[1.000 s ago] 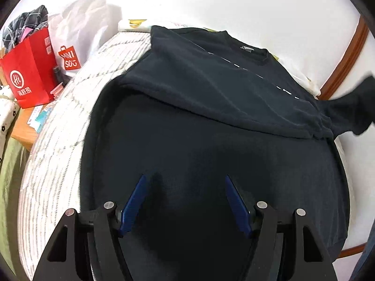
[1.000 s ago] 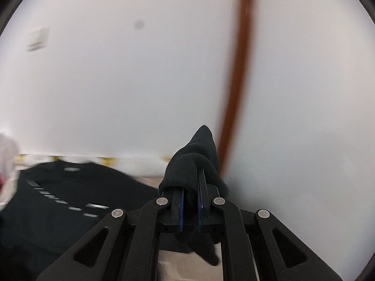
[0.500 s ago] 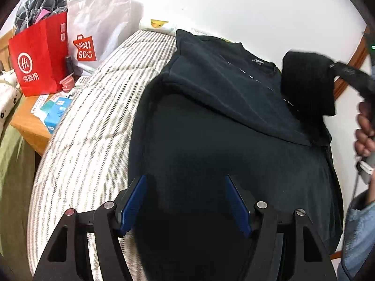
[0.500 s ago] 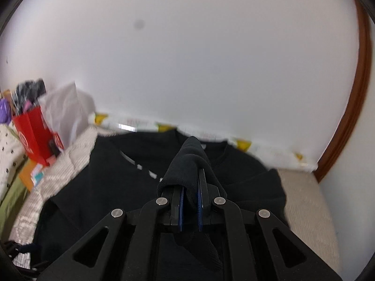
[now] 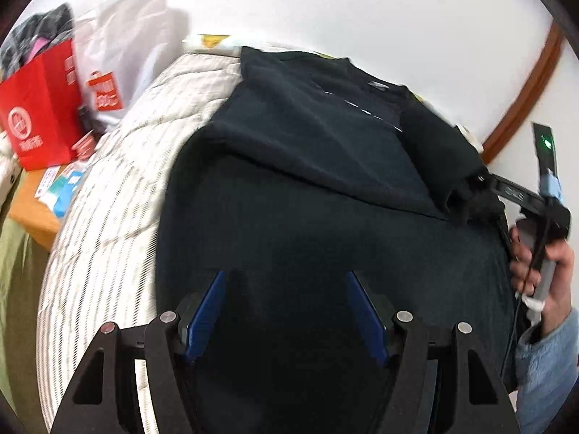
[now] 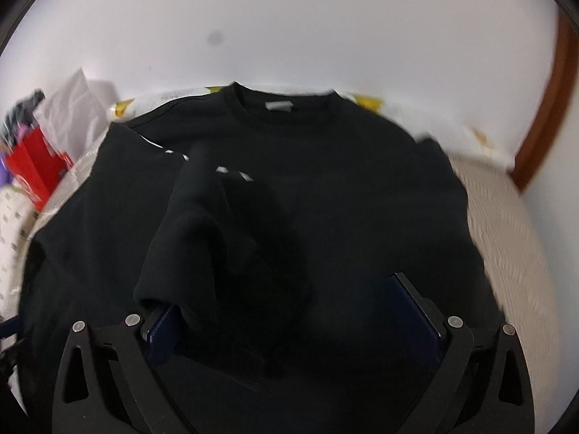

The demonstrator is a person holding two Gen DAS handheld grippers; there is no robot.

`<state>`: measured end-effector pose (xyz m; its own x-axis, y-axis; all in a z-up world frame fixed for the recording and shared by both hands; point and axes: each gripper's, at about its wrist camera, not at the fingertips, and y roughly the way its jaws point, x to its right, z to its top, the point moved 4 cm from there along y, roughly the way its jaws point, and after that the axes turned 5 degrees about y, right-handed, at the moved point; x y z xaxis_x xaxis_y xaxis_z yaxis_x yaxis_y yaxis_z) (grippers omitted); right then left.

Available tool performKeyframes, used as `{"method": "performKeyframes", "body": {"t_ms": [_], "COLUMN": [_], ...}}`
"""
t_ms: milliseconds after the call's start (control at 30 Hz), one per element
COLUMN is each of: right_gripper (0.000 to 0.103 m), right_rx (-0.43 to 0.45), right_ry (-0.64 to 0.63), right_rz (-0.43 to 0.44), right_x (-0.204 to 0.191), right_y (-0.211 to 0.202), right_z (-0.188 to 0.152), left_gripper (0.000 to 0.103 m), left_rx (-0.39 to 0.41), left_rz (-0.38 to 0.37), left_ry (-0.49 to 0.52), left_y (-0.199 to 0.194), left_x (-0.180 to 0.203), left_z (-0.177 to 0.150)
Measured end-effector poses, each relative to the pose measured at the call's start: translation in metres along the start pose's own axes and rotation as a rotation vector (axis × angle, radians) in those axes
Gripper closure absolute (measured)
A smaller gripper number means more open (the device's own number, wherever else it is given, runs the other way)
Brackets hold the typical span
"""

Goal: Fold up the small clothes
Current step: 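Lay the plain sleeve across the body and open the right tool, then grasp the ribbed sleeve cuff with the left tool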

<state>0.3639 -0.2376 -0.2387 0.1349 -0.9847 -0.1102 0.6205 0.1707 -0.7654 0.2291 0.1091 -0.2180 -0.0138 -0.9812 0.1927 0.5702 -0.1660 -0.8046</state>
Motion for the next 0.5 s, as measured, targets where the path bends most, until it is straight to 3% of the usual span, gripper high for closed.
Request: {"method": "performKeyframes", "body": {"t_ms": [200, 500], "right_gripper": [0.003, 0.003], "right_rx": [0.017, 0.062], "right_ry": [0.027, 0.031], "right_rz": [0.036, 0.007], "right_x": [0.026, 0.061], "right_y": [-0.046, -0.091], "right_z": [-0.028, -0.063], "left_gripper": [0.037, 0.037], "left_rx": [0.003, 0.018], "left_rz": [-0.023, -0.047], "left_ry": [0.101, 0.228], "left_y": [0.012, 0.020], "left_x": [0.053, 0.123], "left_z": [0.028, 0.051]}}
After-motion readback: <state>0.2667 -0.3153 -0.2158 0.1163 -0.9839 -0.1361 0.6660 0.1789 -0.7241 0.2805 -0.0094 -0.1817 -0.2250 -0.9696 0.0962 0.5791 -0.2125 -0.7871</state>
